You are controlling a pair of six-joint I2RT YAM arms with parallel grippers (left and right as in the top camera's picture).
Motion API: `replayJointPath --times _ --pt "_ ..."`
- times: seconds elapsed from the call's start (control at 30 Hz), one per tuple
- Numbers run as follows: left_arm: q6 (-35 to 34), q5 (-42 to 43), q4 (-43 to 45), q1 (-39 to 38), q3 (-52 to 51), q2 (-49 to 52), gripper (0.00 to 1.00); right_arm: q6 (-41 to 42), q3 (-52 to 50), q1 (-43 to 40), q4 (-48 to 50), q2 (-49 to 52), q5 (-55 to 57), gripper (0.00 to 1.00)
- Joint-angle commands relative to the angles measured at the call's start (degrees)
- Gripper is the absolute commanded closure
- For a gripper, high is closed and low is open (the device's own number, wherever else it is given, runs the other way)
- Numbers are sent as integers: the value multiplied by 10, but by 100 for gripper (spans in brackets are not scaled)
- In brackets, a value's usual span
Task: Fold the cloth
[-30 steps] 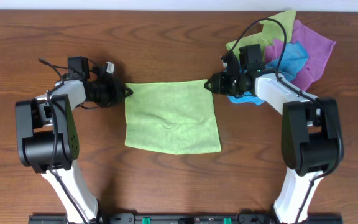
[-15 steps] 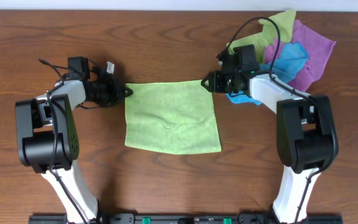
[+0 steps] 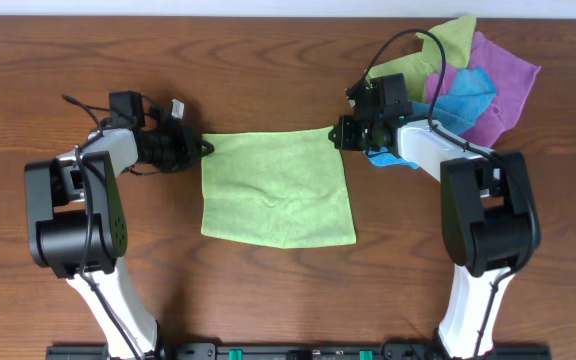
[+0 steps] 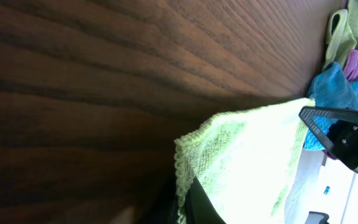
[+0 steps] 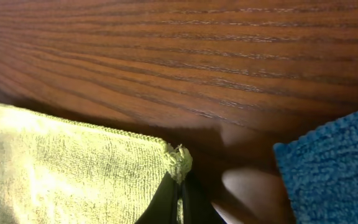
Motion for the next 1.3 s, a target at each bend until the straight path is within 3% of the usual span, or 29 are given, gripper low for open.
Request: replayJointPath --times 0.0,0.17,0.43,0.87,1.27 --pt "16 6 -8 0 7 0 94 9 16 3 0 8 -34 98" --pt "16 5 -15 0 8 -58 95 17 82 -5 -49 -2 -92 99" --pt "26 3 -76 0 8 -225 94 -28 215 3 -261 -60 -80 99" --pt "67 -46 -297 0 8 -533 94 -44 219 46 -462 -307 27 98" --pt "67 -47 -512 0 8 -784 95 -17 219 124 -614 -522 36 99"
